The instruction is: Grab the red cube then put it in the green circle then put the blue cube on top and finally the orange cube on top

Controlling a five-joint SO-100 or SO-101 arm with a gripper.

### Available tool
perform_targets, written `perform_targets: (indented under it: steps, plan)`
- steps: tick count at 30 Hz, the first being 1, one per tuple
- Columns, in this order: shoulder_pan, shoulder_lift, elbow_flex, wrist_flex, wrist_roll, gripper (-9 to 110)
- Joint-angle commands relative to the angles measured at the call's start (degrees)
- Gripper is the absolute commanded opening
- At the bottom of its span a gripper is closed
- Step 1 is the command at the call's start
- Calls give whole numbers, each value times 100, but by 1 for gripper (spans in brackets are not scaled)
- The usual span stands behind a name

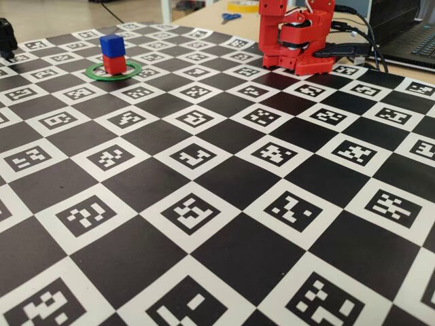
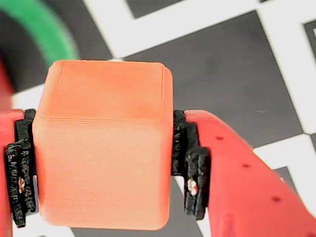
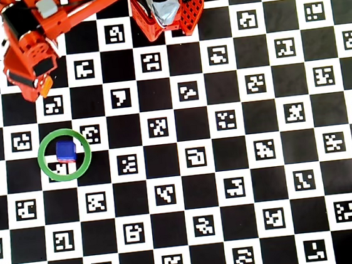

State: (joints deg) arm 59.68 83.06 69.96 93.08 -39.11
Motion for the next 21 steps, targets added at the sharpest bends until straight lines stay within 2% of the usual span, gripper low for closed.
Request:
perform_targets:
  steps: [1,9,21]
  plan:
    - [-308,-149,-1318,308,-202,5]
    - [-949,-501,-1802,554,-202,5]
    - [-1811,-659,-1529,264,26,4]
